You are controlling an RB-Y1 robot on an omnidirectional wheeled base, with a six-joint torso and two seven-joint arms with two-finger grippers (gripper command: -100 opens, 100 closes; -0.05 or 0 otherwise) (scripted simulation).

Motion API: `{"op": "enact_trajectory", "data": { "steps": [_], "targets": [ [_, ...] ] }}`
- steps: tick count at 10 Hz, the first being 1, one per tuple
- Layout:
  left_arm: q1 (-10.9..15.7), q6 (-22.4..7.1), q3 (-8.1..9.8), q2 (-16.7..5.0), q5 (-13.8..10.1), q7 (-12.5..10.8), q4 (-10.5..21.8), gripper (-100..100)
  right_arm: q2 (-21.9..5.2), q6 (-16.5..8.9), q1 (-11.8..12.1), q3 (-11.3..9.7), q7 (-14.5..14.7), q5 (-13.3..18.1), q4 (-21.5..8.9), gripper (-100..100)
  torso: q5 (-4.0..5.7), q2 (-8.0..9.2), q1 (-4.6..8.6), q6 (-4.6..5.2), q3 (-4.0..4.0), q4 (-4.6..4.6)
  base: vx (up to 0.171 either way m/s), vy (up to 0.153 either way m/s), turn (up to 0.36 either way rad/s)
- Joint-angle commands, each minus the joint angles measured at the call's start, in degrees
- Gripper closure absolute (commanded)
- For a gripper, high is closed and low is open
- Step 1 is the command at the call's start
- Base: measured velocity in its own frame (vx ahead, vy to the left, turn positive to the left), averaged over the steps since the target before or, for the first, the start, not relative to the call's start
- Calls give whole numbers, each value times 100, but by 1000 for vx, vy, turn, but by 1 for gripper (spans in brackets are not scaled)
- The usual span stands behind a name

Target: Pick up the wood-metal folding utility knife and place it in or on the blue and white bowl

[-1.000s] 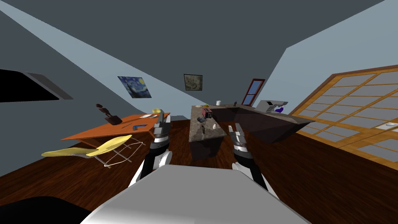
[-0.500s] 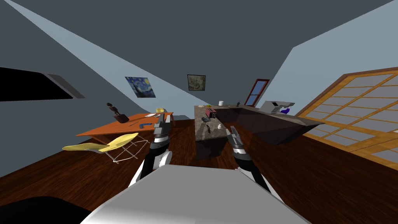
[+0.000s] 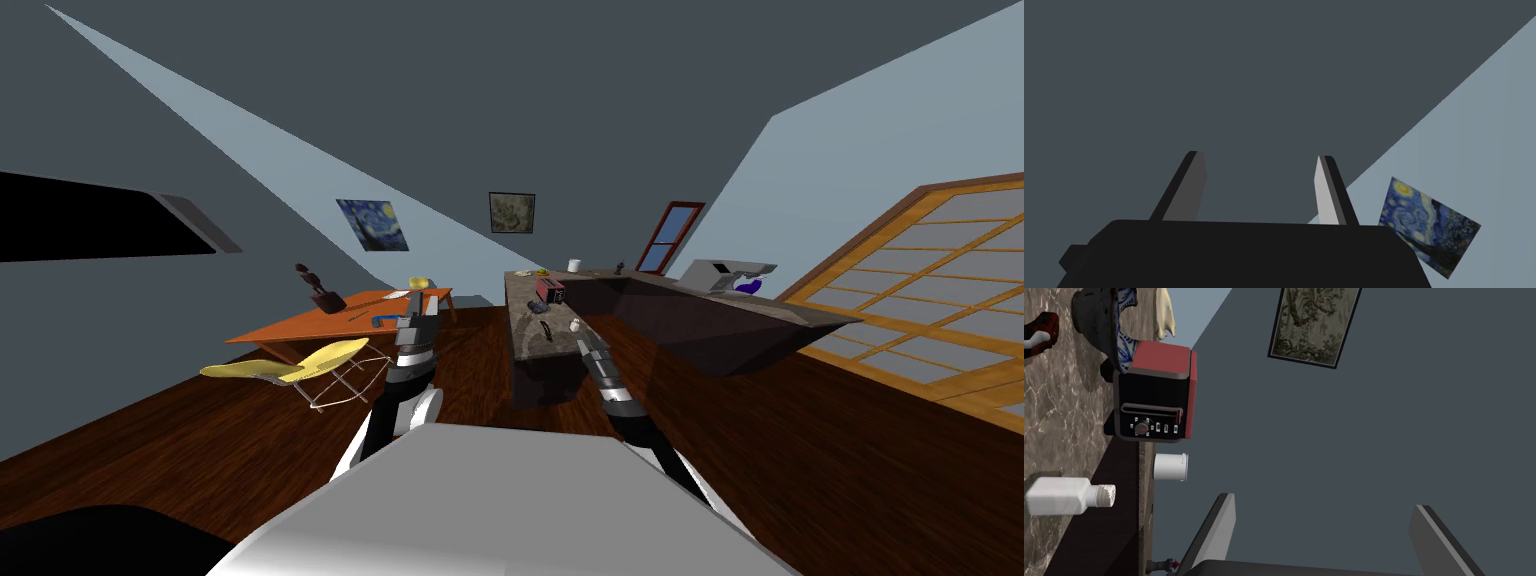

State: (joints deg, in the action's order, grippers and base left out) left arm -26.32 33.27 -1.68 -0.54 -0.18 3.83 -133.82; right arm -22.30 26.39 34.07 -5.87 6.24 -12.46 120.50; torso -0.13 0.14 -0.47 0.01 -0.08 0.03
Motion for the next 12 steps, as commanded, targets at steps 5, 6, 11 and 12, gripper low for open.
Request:
{"op": "enact_trajectory", "data": {
  "steps": [5, 6, 11, 12],
  "targets": [
    [0, 0, 0, 0, 0, 0, 0, 0, -954, -377, 219, -305, 171, -356, -377, -100, 0, -3, 1, 0, 1, 0, -37, 132, 44],
    [0, 0, 0, 0, 0, 0, 0, 0, -1136, -377, 219, -305, 171, -356, -377, -100, 1, 2, 1, -1, -1, 0, -16, 104, 18],
    [0, 0, 0, 0, 0, 0, 0, 0, -1953, -666, 376, -481, 295, -605, -608, -100, 1, -6, -2, -1, 3, -1, -10, 108, 28],
    [0, 0, 0, 0, 0, 0, 0, 0, -2160, -818, 457, -563, 362, -732, -719, -100, 0, -7, 7, 1, 4, -1, -14, 126, 36]
  ]
}}
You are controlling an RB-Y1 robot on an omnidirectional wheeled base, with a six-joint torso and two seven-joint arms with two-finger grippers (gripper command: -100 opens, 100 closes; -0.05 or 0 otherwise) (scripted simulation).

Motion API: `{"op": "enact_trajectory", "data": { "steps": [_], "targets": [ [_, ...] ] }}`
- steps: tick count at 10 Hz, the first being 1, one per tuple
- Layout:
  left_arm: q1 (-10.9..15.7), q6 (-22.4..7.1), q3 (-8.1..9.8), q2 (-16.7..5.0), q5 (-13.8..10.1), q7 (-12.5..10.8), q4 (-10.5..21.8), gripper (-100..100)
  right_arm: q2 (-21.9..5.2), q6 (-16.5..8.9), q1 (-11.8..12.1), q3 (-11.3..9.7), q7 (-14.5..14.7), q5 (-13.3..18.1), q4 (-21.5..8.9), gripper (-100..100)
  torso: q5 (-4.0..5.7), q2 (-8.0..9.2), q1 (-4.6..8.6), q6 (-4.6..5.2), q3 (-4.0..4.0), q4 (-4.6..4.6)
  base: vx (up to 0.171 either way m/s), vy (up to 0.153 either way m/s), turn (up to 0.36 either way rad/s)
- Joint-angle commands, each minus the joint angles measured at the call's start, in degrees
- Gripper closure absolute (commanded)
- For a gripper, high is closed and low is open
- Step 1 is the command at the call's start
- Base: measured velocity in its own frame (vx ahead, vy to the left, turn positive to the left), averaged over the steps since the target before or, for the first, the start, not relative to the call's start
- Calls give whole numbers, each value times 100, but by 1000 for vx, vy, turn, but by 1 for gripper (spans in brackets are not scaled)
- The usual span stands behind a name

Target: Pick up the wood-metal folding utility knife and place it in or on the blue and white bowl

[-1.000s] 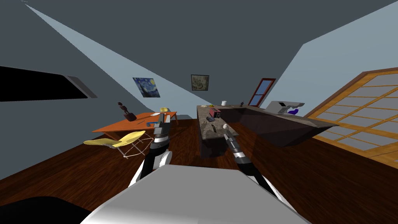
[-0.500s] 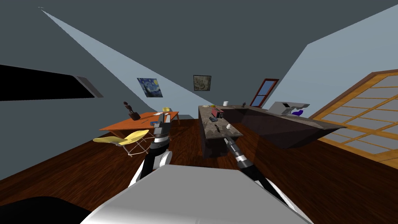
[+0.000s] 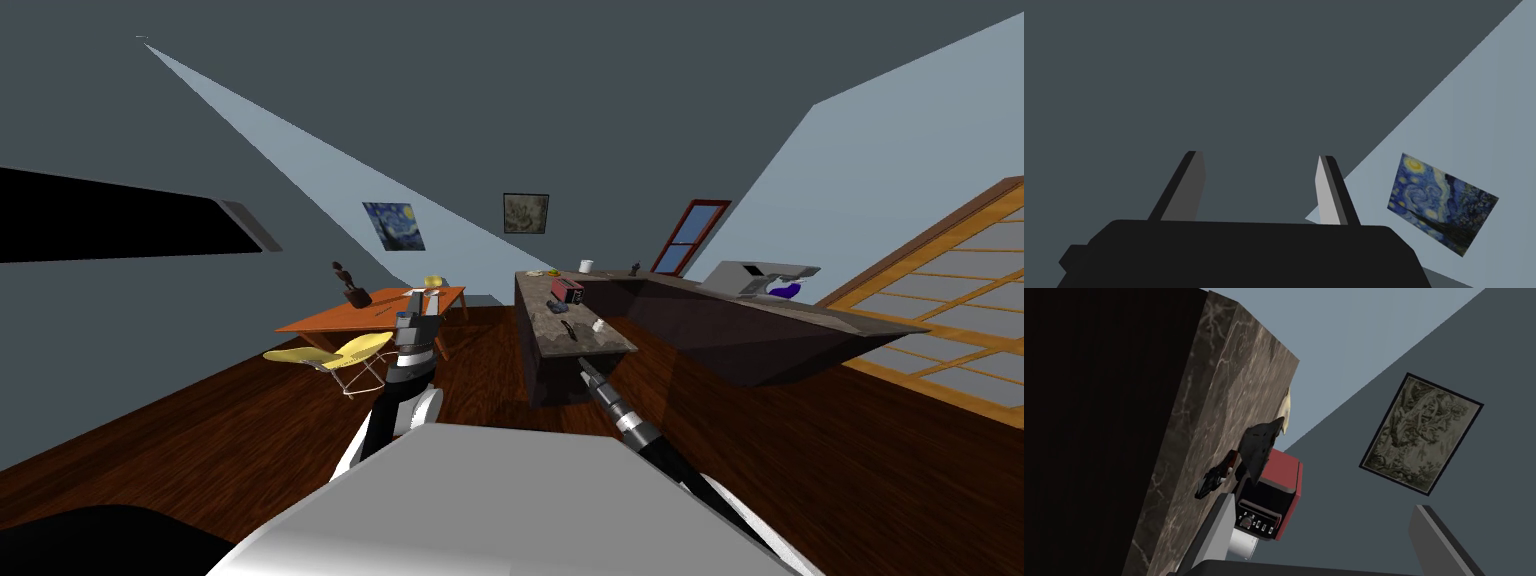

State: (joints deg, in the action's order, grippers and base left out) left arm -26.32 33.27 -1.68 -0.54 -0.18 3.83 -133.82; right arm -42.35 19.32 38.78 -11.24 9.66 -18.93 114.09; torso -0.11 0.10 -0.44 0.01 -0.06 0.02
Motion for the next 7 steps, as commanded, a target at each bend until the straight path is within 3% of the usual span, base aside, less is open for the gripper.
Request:
{"op": "enact_trajectory", "data": {
  "steps": [1, 2, 3, 5, 6, 7],
  "targets": [
    [0, 0, 0, 0, 0, 0, 0, 0, -286, -110, -14, -26, 20, -85, -78, -100, 0, 0, 0, 0, 0, 0, -13, 103, 16],
    [0, 0, 0, 0, 0, 0, 0, 0, -442, -110, -14, -26, 20, -85, -78, -100, 0, -1, 9, -1, 0, 0, -3, 47, 4],
    [0, 0, 1, -1, 0, 0, 0, 0, -610, -265, 68, -102, 90, -212, -184, -100, 4, -4, 28, 0, 2, 0, 13, 84, 45],
    [0, 0, 1, 0, 0, 0, 0, 0, -871, -265, 68, -102, 90, -212, -184, -100, 3, -8, 19, -1, 5, -1, -2, 68, 8],
    [0, 0, 1, -1, 0, 0, 0, 0, -1109, -422, 151, -172, 161, -338, -285, -100, 5, -5, 29, 0, 3, -1, -3, 81, 30],
    [0, 0, 0, 0, 0, 0, 0, 0, -1296, -422, 151, -172, 161, -338, -285, -100, 5, -5, 22, -1, 3, -1, 5, 92, 19]
  ]
}}
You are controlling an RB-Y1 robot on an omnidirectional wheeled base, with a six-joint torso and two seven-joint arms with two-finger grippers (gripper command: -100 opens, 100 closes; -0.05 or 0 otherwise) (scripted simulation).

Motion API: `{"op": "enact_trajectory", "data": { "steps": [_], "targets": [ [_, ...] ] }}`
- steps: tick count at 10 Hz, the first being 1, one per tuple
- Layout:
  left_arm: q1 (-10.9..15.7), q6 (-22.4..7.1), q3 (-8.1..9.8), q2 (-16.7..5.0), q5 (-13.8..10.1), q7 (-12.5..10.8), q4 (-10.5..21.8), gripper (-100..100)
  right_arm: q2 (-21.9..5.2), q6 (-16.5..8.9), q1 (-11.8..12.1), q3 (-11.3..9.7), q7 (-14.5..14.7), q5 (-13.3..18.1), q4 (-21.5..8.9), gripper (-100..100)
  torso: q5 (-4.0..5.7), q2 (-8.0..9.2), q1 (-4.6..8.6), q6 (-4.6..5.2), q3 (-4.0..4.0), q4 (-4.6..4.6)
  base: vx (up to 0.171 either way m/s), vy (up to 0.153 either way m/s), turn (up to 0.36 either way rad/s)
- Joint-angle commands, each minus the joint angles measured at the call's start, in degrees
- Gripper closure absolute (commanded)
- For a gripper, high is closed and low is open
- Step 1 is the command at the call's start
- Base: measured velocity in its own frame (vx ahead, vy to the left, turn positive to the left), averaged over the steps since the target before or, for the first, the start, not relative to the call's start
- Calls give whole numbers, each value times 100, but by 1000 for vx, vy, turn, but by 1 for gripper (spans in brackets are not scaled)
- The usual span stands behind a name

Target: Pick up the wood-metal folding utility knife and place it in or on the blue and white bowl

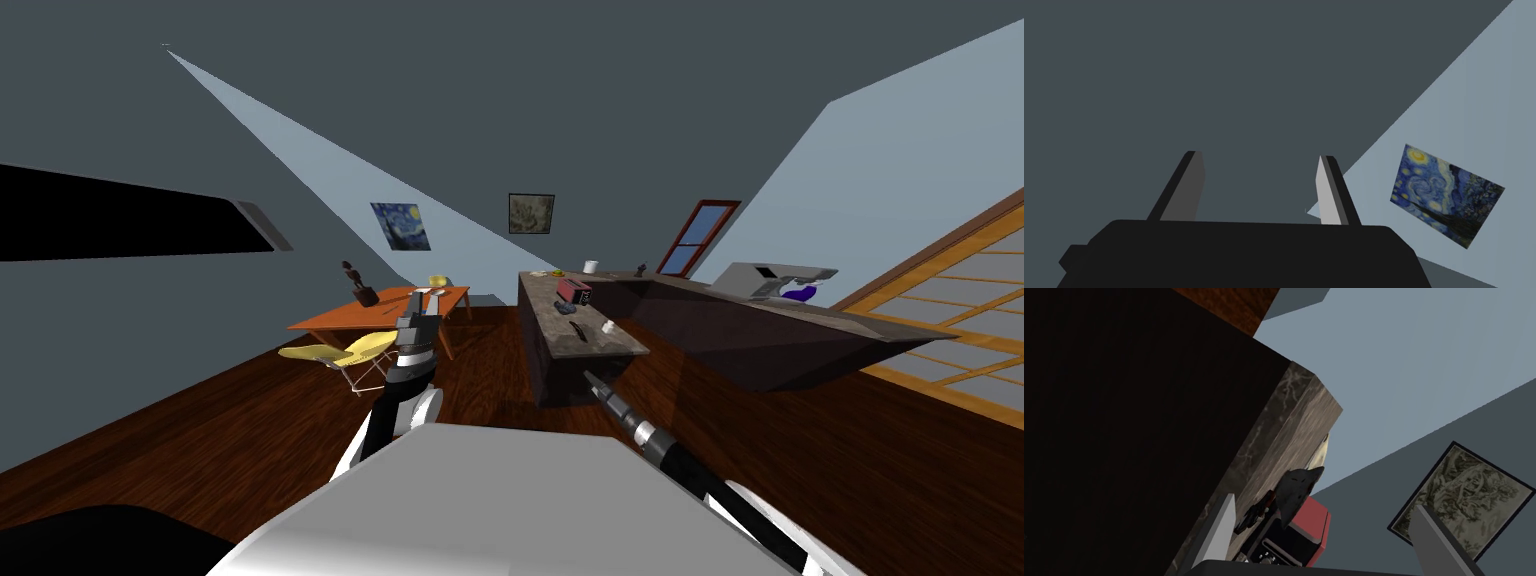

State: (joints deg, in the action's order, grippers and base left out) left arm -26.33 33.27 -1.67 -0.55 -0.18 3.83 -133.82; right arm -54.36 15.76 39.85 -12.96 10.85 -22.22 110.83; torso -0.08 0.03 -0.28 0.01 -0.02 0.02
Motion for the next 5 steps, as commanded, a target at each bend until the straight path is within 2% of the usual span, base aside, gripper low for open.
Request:
{"op": "enact_trajectory", "data": {
  "steps": [1, 2, 3, 4, 5],
  "targets": [
    [0, 0, 0, 0, 0, 0, 0, 0, -286, -224, 127, -63, 115, -133, -53, -100, 0, 0, 0, 0, 0, 0, -1, 132, 51],
    [0, 0, 0, 0, 0, 0, 0, 0, -475, -224, 127, -63, 115, -133, -53, -100, -2, 2, -14, 0, -1, 0, 0, 115, 6],
    [0, 0, 0, 0, 0, 0, 0, 0, -518, -224, 127, -63, 115, -133, -53, -100, -3, 1, -11, 0, -1, 0, 10, 44, -11],
    [0, 0, 0, 0, 0, 0, 0, 0, -734, -384, 210, -120, 190, -254, -142, -100, 2, -2, 11, 0, 1, 0, 24, 59, 43],
    [0, 0, 0, 0, 0, 0, 0, 0, -930, -384, 210, -120, 190, -254, -142, -100, 3, -6, 11, 0, 4, -1, 17, 62, 12]
  ]
}}
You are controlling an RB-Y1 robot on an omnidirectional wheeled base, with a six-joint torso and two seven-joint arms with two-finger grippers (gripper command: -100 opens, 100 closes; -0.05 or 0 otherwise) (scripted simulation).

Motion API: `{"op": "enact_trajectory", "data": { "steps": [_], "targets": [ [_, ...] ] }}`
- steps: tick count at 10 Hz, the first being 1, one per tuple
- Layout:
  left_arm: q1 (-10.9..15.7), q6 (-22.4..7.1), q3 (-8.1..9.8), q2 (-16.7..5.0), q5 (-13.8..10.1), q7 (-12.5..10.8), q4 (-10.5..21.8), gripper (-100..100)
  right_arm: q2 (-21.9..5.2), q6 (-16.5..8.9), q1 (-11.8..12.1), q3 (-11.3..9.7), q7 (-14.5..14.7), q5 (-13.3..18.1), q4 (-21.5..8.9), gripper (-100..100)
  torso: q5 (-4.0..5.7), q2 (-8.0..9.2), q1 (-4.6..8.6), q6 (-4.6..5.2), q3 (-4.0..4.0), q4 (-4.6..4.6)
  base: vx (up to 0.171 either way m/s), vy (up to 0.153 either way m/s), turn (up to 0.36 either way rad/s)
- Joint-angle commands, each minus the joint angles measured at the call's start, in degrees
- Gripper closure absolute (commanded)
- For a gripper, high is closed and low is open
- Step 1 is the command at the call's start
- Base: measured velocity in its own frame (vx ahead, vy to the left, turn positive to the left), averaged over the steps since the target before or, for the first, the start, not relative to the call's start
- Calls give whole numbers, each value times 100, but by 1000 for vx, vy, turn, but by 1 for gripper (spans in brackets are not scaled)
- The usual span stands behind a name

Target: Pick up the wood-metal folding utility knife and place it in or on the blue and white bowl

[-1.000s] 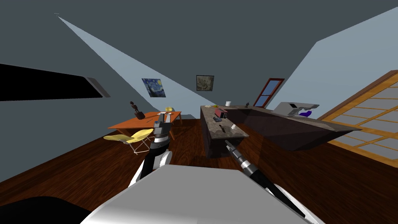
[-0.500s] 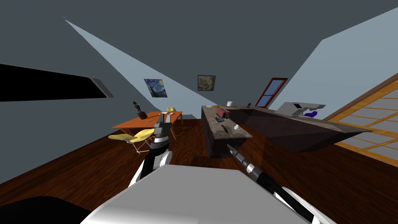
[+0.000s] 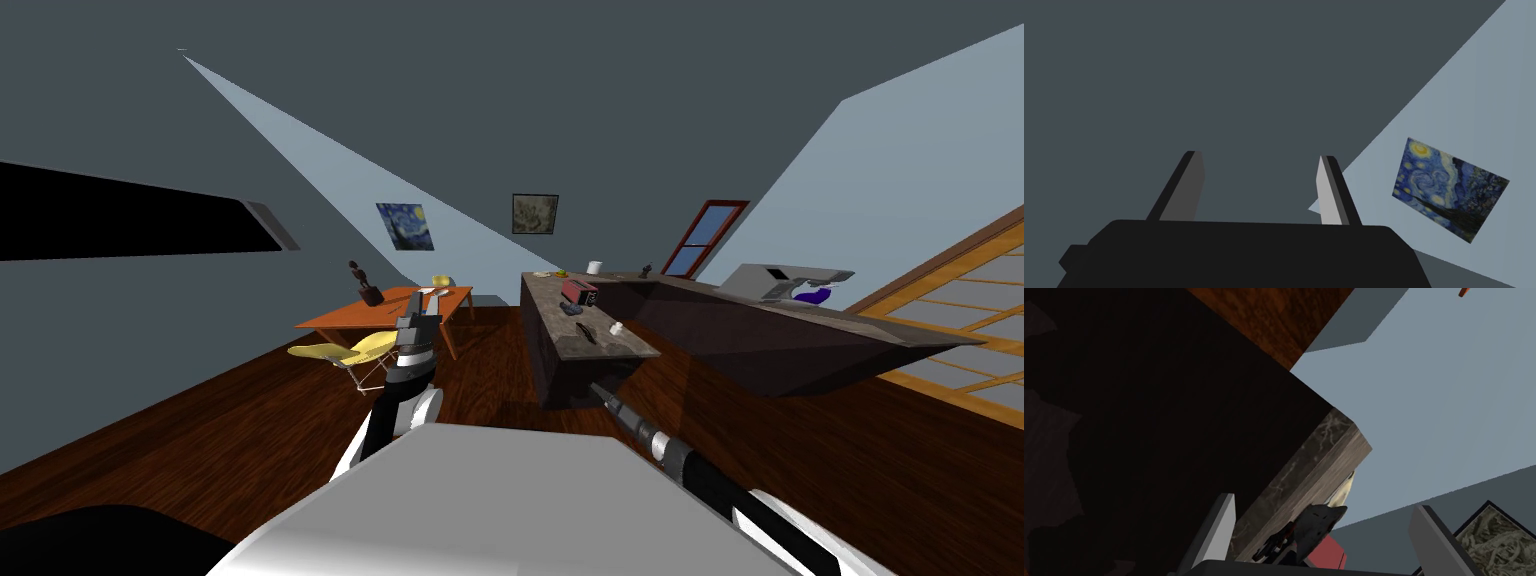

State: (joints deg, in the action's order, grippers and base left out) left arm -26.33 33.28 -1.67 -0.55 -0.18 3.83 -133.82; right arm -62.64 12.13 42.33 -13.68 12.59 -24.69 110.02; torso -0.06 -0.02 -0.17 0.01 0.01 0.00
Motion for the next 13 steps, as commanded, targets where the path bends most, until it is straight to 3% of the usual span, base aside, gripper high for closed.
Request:
{"op": "enact_trajectory", "data": {
  "steps": [1, 3, 6, 8, 13],
  "targets": [
    [0, 0, 0, 0, 0, 0, 0, 0, -286, -181, 45, -97, 92, -125, -144, -100, 0, 0, 0, 0, 0, 0, 35, 85, 34],
    [0, 0, 0, 0, 0, 0, 0, 0, -519, -181, 45, -97, 92, -125, -144, -100, -1, -8, -6, 0, 5, -2, 28, 59, -1],
    [0, 0, 0, 0, 0, 0, 0, 0, -1068, -502, 209, -172, 247, -350, -288, -100, 0, -2, -1, 0, 1, 0, 29, 67, 20],
    [0, 0, 0, 0, 0, 0, 0, 0, -1310, -502, 209, -172, 247, -350, -288, -100, -1, -9, -3, 0, 5, -2, 29, 49, 0],
    [0, 0, 0, 0, 0, 0, 0, 0, -2218, -974, 448, -228, 482, -653, -446, -100, 2, -16, 8, -1, 10, -4, 56, 38, 9]
  ]
}}
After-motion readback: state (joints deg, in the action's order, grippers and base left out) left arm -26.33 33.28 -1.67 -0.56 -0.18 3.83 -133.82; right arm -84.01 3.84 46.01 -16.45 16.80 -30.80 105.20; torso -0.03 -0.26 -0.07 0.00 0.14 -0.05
